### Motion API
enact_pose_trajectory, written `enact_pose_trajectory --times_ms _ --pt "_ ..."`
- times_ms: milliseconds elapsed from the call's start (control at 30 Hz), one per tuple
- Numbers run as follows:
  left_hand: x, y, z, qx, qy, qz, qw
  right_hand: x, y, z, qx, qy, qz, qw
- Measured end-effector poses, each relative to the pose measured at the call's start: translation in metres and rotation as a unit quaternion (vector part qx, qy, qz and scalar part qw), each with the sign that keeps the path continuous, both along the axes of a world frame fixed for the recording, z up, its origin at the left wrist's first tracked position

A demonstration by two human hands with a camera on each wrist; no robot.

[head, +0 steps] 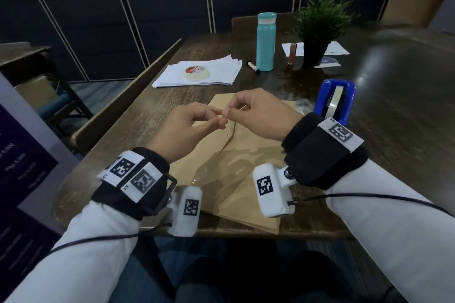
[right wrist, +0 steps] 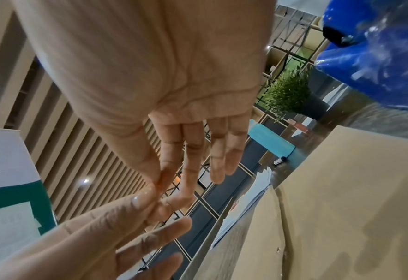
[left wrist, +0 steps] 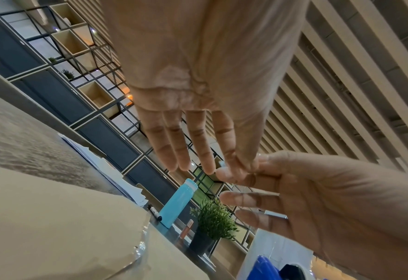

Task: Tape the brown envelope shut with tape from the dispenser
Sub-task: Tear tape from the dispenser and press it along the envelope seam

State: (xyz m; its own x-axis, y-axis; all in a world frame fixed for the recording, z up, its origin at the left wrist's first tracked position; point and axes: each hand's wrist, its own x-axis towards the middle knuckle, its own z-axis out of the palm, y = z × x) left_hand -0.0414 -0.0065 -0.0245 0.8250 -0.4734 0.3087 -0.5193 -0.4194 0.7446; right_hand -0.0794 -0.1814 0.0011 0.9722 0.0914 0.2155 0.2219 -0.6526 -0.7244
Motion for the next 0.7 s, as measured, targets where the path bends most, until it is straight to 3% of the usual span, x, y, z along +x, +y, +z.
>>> enact_pose_trajectory --times_ms 233,433,500,600,700 --pt "-0.002 0.005 0.001 -0.011 0.043 0.000 0.999 0.002 0.005 -0.001 -0.061 -0.066 -0.029 0.996" --pt "0.004 0.018 0.003 0.039 0.150 0.004 0.988 0.003 0.007 -0.010 -0.119 -0.146 -0.024 0.982" --pt "0.009 0.021 0.003 0.085 0.168 0.012 0.982 0.002 0.007 -0.011 -0.089 -0.154 -0.035 0.983" --pt "0.019 0.026 0.000 0.174 0.186 0.025 0.967 0.004 0.004 -0.010 -0.058 -0.098 -0.055 0.992" --pt "0.027 0.023 -0.004 0.306 0.139 0.026 0.941 0.009 0.003 -0.013 -0.048 -0.032 -0.063 0.996"
